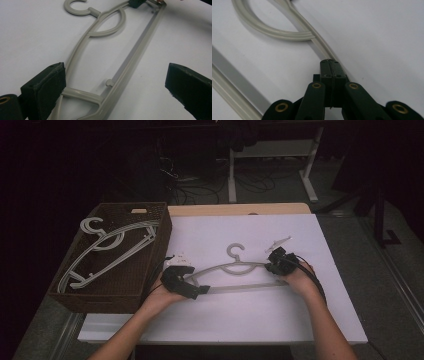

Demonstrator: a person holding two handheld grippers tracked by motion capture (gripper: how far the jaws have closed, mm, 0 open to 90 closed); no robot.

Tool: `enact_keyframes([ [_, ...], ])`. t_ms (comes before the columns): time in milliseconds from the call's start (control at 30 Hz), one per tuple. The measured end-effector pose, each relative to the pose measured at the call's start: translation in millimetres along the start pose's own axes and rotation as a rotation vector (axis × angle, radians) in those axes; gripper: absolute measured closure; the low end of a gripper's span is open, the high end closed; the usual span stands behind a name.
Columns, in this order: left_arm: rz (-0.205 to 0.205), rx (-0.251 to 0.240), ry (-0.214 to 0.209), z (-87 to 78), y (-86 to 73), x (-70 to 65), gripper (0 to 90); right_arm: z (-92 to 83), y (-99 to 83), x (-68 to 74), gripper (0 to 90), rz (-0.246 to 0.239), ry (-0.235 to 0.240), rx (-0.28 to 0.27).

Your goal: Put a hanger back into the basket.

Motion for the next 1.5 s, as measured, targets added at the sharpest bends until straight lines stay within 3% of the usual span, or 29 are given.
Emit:
enact_keyframes([
  [200, -0.001, -0.003, -0.003, 0.0, 0.4, -0.1, 3.4, -12.7, 2.9, 5.8, 89.2, 0.033, 0.029, -0.050],
  [300, 0.000, 0.000, -0.001, 0.6, 0.0, -0.3, 3.4, -26.9, 1.1, 18.1, 89.1, 0.053, 0.066, -0.088],
  [500, -0.002, 0.002, 0.001, 1.4, -0.4, -0.4, 3.5, -45.2, -10.8, 41.9, 89.1, 0.046, 0.122, -0.108],
  [900, -0.006, -0.003, -0.002, 0.7, -0.1, 0.2, 3.8, -34.3, -22.7, 46.2, 89.2, 0.037, 0.133, -0.061],
  [1000, -0.003, -0.006, -0.003, 0.3, 0.7, -0.4, 4.1, -28.4, -28.5, 47.7, 89.2, 0.023, 0.124, -0.020],
  [1100, 0.001, -0.005, -0.002, 1.1, 1.9, -0.2, 5.2, -27.9, -28.3, 47.7, 89.2, 0.033, 0.130, -0.024],
  [1333, 0.004, -0.002, 0.006, 10.2, 11.7, 3.0, 9.2, -27.6, -28.4, 47.3, 89.3, 0.040, 0.134, -0.025],
  [1467, 0.009, 0.016, 0.013, 21.4, 21.0, 8.5, 14.0, -27.5, -28.4, 47.4, 89.3, 0.040, 0.133, -0.024],
  [1500, 0.027, 0.045, 0.031, 28.5, 23.5, 12.9, 15.5, -27.5, -28.4, 47.2, 89.3, 0.040, 0.135, -0.024],
])
Point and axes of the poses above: each handheld gripper's, and its own axes: z roughly forward along the jaws, y roughly out of its top, x roughly to its left, the point moved 9 cm from there along z, roughly forward along the jaws
